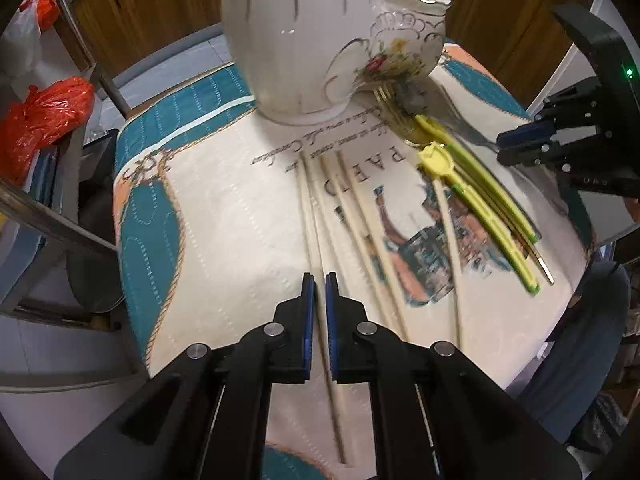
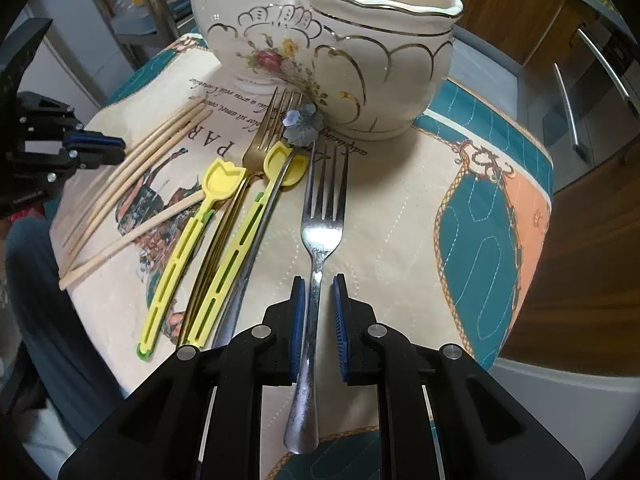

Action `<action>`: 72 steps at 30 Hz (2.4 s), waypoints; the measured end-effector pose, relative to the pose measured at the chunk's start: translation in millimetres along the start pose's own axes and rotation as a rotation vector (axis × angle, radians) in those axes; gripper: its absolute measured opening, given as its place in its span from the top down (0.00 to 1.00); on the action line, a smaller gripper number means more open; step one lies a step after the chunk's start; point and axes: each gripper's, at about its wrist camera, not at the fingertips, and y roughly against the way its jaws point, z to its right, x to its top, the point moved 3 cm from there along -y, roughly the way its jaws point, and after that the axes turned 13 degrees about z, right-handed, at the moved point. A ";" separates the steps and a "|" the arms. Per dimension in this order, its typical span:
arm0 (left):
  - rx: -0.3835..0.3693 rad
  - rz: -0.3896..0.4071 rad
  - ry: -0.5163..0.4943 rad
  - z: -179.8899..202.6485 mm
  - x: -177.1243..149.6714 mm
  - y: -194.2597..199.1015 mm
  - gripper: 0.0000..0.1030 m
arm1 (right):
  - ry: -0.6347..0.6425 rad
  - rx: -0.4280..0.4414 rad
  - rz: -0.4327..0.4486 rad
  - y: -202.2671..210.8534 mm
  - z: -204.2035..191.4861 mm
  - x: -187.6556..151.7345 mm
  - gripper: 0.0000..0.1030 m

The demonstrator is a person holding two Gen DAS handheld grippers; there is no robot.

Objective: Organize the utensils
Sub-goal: 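Lift the chopstick with the left tool while the right tool lifts the fork, then drop the chopstick into the tall holder with left tool while right drops fork into cup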

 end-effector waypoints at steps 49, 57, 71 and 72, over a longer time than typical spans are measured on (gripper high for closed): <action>-0.092 0.855 0.224 -33.6 66.1 126.7 0.95 | -0.140 -0.012 0.741 131.9 17.7 5.2 0.94; -0.071 0.972 0.192 -28.1 139.5 130.1 0.95 | -0.108 -0.012 0.842 161.9 24.4 65.5 0.94; 0.048 1.082 0.188 -26.5 184.1 92.4 0.95 | -0.113 -0.053 0.778 106.0 35.9 114.4 0.94; 0.046 1.076 0.192 -26.7 183.1 87.1 0.95 | -0.117 -0.054 0.766 100.0 37.4 112.6 0.94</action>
